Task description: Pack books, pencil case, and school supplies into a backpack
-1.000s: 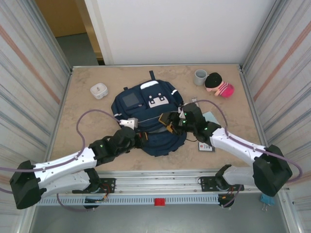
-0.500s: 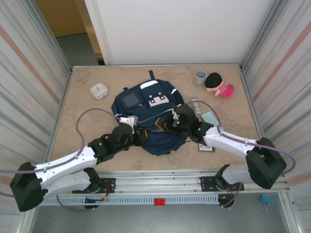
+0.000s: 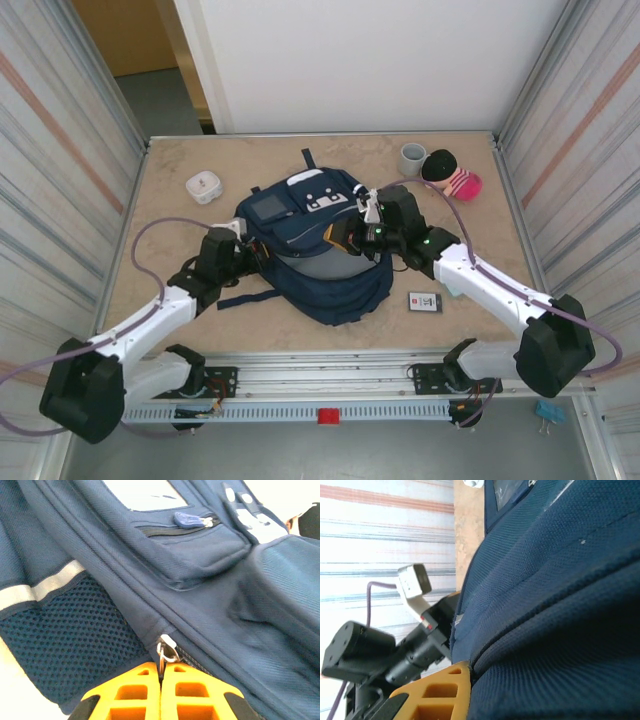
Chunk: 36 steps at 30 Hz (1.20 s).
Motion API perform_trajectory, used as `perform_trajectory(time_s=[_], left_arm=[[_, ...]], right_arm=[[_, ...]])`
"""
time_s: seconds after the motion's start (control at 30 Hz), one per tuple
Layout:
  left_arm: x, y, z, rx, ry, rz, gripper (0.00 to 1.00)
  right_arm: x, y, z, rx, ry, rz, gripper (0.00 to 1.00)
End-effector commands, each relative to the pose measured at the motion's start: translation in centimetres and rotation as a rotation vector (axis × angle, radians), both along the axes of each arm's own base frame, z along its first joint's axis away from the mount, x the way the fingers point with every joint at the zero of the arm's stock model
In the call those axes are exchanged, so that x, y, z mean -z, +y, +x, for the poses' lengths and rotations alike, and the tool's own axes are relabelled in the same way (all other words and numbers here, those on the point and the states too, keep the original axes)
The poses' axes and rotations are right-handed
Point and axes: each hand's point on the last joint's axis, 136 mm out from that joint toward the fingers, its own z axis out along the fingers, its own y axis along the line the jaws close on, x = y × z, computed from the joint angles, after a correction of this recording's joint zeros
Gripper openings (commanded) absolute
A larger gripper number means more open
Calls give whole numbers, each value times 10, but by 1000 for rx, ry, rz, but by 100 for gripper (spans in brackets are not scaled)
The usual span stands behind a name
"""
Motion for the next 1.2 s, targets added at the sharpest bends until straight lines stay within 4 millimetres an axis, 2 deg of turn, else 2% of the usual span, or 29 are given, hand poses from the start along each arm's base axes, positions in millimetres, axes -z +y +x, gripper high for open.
perform_trajectory(time_s=[0.0,0.33,0.4,0.57,0.7,0.9,1.17], left_arm=[[-3,11,18,-28,-39,19,2],[-31,21,23,-64,-71,60,13],[-35,25,20,-84,-72,61,20],[-51,36,11,-127,-87,53,50],[-63,42,3,-144,-91,61,67],[-75,48,-4,-165,-84,65,77],[-84,57,1,-205,-109,99,83]], right_arm=[[-37,4,-7,-64,-95,57,2],[-29,21,1,-26,-88,41,2],[-26,23,4,9,-86,26,2],[-15,32,13,109,-57,34,2],[-15,43,20,159,-65,45,3],[-4,67,19,139,-68,11,5],[37,103,15,8,-18,-50,9]])
